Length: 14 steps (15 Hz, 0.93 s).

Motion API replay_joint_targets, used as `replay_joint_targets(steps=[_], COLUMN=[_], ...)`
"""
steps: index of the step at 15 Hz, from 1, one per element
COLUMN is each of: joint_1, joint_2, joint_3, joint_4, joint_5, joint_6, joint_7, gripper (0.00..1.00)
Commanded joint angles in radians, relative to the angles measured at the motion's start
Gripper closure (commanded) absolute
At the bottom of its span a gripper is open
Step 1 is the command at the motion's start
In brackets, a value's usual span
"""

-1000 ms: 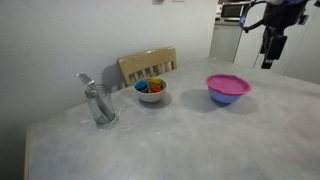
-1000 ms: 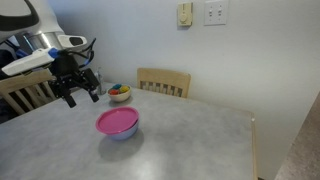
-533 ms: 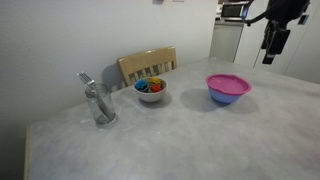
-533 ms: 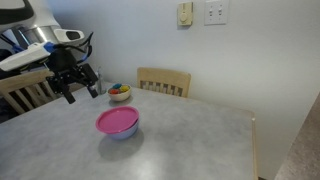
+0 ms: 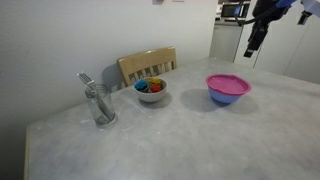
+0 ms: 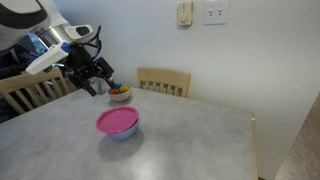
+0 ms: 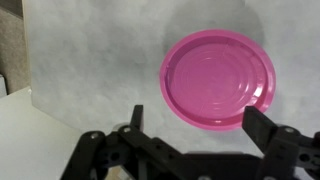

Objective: Remove the lid from the bowl and put it on the table

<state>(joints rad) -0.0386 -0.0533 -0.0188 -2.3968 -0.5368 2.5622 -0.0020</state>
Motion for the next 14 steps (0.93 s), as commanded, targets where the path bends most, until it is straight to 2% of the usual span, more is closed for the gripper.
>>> replay_joint_targets(steps=[1,6,14], joint_1=[0.017,0.074,0.144], joint_2=[0.124,0.249,0.398], joint_3=[0.017,0.024,-0.014], joint_4=[0.087,0.19,0.279], joint_5=[0.046,0.133,0.171], joint_6=[0.033,0.04,0.004], joint_7=[0.115,0.235,0.351], gripper=[0.0,0.0,0.0])
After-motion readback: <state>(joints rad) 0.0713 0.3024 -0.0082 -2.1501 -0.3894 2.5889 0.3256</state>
